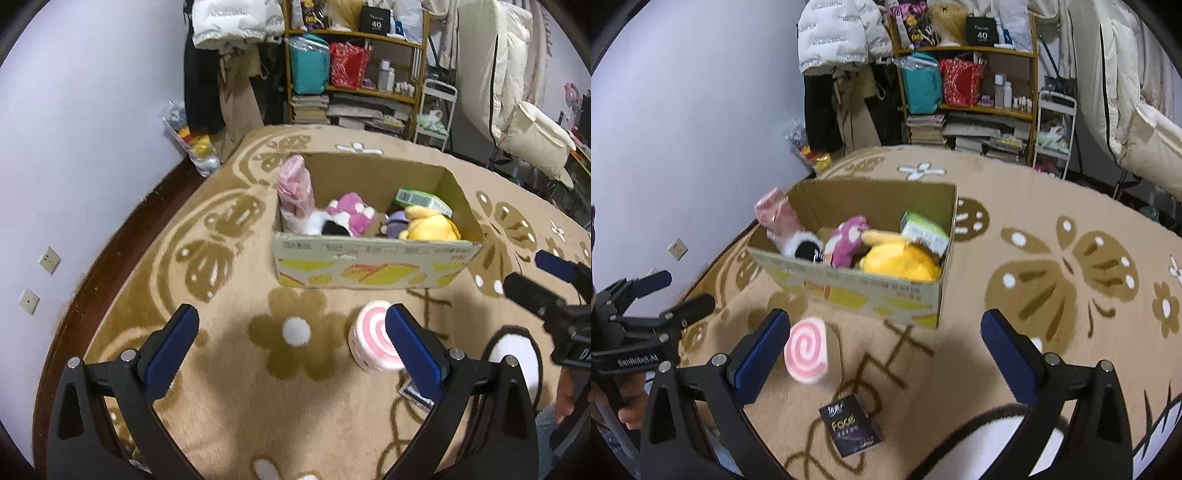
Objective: Organize soft objects
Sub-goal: 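Grasp the pink-swirl cake plush with the left tool while the right tool grasps the black Face tissue pack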
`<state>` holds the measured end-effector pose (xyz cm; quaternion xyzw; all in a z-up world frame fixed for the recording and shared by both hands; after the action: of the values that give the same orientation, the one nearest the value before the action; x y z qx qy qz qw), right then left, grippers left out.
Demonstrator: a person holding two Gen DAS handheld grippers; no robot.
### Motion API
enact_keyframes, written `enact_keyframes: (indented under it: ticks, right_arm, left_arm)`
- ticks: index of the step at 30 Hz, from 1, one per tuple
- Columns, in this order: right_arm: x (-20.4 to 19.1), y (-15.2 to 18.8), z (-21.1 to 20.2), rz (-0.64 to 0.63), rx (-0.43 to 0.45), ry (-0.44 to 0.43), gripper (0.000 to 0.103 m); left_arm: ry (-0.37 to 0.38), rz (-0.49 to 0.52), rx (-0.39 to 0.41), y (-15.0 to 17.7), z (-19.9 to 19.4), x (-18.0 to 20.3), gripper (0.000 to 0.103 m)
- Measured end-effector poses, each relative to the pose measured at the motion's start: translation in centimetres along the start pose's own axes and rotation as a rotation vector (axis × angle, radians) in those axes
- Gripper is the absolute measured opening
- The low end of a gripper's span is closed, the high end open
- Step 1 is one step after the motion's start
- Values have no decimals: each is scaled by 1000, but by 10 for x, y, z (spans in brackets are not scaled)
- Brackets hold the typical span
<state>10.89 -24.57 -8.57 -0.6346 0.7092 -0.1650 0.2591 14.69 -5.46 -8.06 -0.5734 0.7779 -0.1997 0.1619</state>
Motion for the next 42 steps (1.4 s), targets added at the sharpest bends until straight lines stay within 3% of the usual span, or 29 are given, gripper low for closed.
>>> enact_keyframes:
  ticks: [16, 19, 29, 38, 40, 42]
  right_arm:
    - [-9, 49, 42, -53, -177, 22, 103]
    - [-8, 55, 49, -46, -209, 10, 99]
    - [-10, 74, 73, -59, -303, -9, 98]
    - [-20, 89, 96, -82, -385, -34, 97]
    - [-20, 96, 102, -81, -414, -32, 89]
    - [-22, 102, 109, -73, -446, -45, 87]
  left_arm:
    - [71, 51, -163, 26, 43, 29, 100]
    - [99, 48, -184, 26, 49, 31, 100]
    - [186, 87, -274, 26, 79, 56, 100]
    - [213, 88, -346, 34, 104, 70, 100]
    - [221, 100, -360, 34, 109, 74, 100]
    - [234, 109, -371, 35, 113, 78, 100]
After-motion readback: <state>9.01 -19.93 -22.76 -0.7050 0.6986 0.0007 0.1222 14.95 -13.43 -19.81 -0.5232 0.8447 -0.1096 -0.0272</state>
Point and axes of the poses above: each gripper's, at about its wrist camera, not at the fingertips, and z roughly the way its jaws point, x to its right, y to its underside, the point moved 10 cm from there along z, roughly the way its jaws point, and after that the axes turned 8 degrees about -x, right-handed, at the moved point
